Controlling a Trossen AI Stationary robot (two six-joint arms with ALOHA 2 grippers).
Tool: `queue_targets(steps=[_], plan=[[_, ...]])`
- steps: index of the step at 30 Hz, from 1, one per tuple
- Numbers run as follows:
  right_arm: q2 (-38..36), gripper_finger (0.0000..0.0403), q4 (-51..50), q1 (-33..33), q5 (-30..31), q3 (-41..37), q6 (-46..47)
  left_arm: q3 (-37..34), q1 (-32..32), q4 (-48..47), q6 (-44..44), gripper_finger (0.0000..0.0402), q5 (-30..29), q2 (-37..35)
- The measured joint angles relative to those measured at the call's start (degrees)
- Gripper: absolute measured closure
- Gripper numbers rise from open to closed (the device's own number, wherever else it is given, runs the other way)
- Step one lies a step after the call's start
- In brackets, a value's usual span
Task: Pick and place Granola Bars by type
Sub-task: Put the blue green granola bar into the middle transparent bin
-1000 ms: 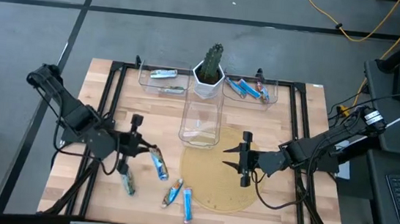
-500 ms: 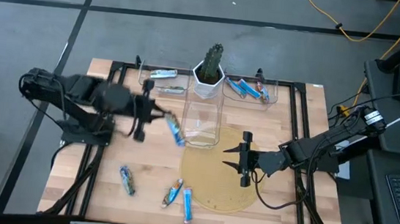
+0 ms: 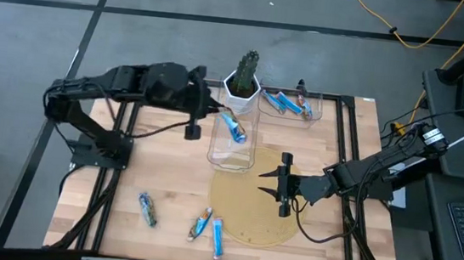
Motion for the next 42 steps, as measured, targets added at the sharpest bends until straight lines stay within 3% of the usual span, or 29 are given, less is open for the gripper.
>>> queue_targets(steps=[10, 18, 28, 33, 42], plan=[[0.0, 0.0234, -0.1, 0.0, 0.0, 0.0, 0.1, 0.0, 3.9, -2.5, 0.5, 0.0393, 2.9, 6.1], [0.0, 0.0234, -0.1, 0.0, 0.0, 0.0, 0.1, -1.1, 6.5, -2.2, 0.6, 0.0396, 5.9, 6.9], [0.0, 0.0234, -0.2, 0.0, -0.1, 0.0, 0.1, -12.2, 11.3, 3.3, 0.6, 0.0396, 8.9, 7.0], [0.0, 0.0234, -0.2, 0.0, -0.1, 0.0, 0.1, -18.5, 13.8, 10.2, 1.0, 0.0394, 14.5, 7.0], [0.0, 0.0234, -0.2, 0.0, 0.0, 0.0, 0.1, -25.5, 16.7, 17.2, 0.7, 0.0395, 18.5, 7.0]])
